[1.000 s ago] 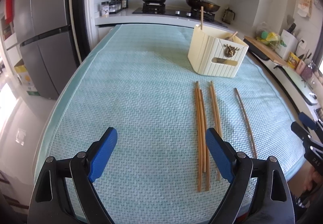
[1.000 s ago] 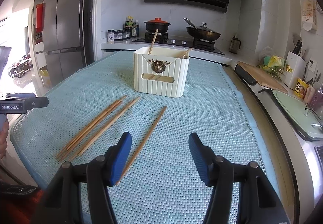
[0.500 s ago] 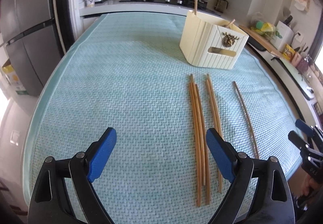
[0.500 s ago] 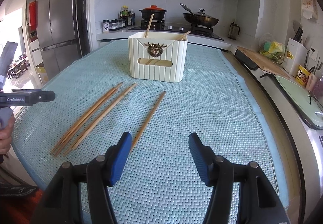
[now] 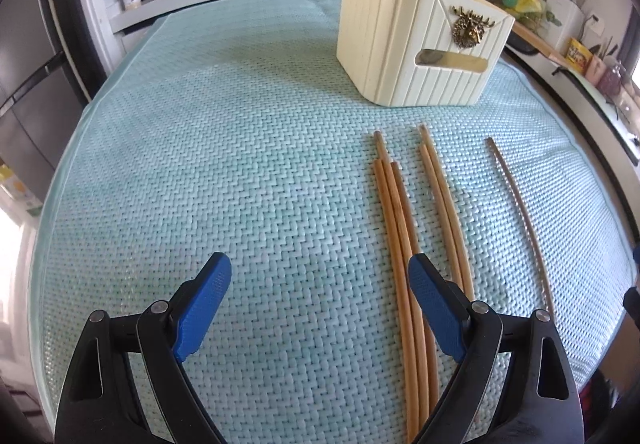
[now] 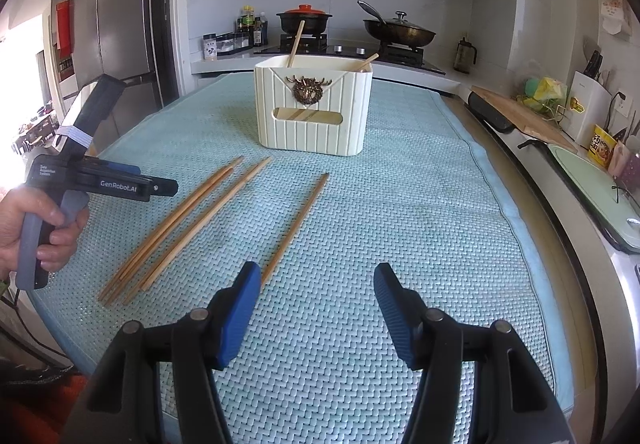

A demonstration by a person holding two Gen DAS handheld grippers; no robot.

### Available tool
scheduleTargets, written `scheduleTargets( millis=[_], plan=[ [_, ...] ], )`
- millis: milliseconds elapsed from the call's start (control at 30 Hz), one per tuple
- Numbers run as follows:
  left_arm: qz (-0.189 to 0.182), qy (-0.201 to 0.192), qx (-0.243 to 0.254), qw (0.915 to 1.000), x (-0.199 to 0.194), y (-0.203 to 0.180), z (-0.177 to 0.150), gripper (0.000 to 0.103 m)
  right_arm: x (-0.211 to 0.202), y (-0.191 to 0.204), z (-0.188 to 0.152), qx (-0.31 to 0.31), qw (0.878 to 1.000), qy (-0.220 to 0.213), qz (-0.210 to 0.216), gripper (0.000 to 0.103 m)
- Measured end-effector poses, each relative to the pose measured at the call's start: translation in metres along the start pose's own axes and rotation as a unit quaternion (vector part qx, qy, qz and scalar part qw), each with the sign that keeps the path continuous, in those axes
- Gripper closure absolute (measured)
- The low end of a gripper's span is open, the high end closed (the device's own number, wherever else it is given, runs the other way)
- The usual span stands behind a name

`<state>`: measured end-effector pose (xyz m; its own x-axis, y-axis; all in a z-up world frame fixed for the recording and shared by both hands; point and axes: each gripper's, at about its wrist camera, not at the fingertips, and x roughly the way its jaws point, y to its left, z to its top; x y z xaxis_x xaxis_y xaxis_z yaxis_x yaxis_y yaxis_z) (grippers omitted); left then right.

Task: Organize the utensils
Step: 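Lower both open tools over the loose wooden chopsticks on the mat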

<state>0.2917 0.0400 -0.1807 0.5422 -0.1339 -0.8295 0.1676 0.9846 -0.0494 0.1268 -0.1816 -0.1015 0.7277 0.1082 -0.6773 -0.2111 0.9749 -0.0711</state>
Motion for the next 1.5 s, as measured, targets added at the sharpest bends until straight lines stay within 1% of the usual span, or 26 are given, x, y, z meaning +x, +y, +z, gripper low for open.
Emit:
scheduleTargets(
  millis=[200,400,567,700,800,900,1033,1167,1333,1400,1500],
  plan=[
    [0.013,0.01,0.021,0.9996,0.008,-0.006,-0.001,0.012,0.004,-0.001,0.002,0.001,1.0,0.001,0.003,0.043],
    [0.008,0.015,0.016,0.9997,0.011,-0.006,-0.003,0.012,0.006,0.0,0.001,0.001,1.0,0.003,0.005,0.043],
    [0.017,0.02,0.026,0.9993,0.019,-0.01,0.001,0.012,0.01,-0.001,0.0,0.004,1.0,0.01,0.008,0.043],
    [0.016,0.018,0.021,0.9995,0.024,-0.008,0.008,0.012,0.028,-0.002,0.002,0.014,0.999,0.037,0.026,0.043],
    [0.017,0.019,0.016,0.9995,0.026,-0.006,0.012,0.012,0.047,0.002,0.009,0.021,0.997,0.055,0.048,0.043],
    [0.019,0.018,0.011,0.9996,0.027,-0.003,0.011,0.012,0.07,0.012,0.016,0.021,0.996,0.069,0.059,0.043],
    [0.02,0.018,0.004,0.9996,0.026,0.003,0.011,0.012,0.096,0.025,0.027,0.003,0.996,0.08,0.044,0.043],
    [0.021,0.02,0.007,0.9996,0.028,0.004,0.012,0.012,0.113,0.027,0.037,-0.005,0.996,0.086,0.023,0.043],
    [0.022,0.02,0.014,0.9995,0.031,0.005,0.017,0.012,0.124,0.024,0.039,0.014,0.994,0.104,0.015,0.043],
    [0.022,0.02,0.017,0.9994,0.033,0.006,0.02,0.012,0.127,0.025,0.037,0.013,0.994,0.11,0.013,0.043],
    [0.022,0.021,0.021,0.9993,0.035,0.006,0.021,0.012,0.127,0.026,0.034,0.013,0.994,0.108,0.007,0.043]
  ],
)
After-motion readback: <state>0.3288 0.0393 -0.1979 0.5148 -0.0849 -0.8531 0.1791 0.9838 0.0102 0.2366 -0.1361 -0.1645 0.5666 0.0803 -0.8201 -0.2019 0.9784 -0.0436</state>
